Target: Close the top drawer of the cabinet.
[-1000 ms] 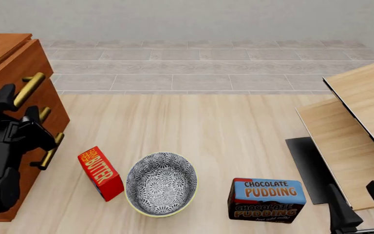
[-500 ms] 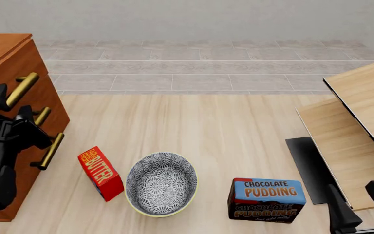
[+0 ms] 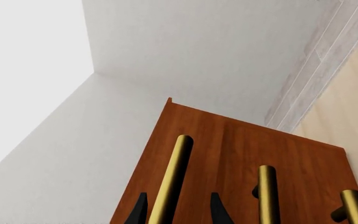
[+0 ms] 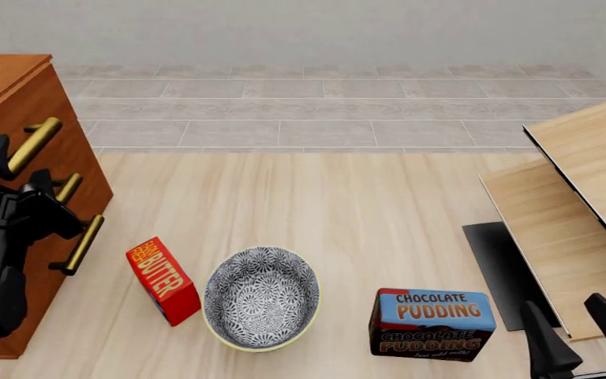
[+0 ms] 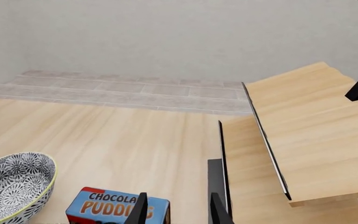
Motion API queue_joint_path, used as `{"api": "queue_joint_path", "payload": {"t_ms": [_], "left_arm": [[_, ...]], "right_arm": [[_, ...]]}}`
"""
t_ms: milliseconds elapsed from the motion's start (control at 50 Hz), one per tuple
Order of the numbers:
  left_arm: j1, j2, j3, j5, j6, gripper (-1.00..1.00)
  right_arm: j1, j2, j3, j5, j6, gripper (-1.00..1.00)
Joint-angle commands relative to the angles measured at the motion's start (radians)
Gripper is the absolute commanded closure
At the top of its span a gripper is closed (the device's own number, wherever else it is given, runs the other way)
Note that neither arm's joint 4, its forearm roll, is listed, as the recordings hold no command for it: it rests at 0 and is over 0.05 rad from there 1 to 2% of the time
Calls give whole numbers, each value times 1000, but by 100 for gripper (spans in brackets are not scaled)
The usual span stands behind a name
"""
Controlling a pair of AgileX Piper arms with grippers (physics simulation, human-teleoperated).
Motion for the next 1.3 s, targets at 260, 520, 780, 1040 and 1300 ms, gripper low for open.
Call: {"api": "queue_joint_path", "payload": {"t_ms": [260, 520, 780, 1040, 1300], "left_arm": [[92, 80, -1, 0, -19, -100], [113, 75, -2, 0, -25, -100], [134, 87, -8, 0, -59, -100], [171, 89, -15, 0, -117, -100], [204, 79, -12, 0, -119, -100]], "right_arm": [[15, 0, 0, -3, -12, -100], [14, 0, 0, -4, -10, -100], [9, 0, 0, -7, -5, -100], [7, 0, 0, -6, -6, -100], [13, 0, 0, -8, -4, -100]]}}
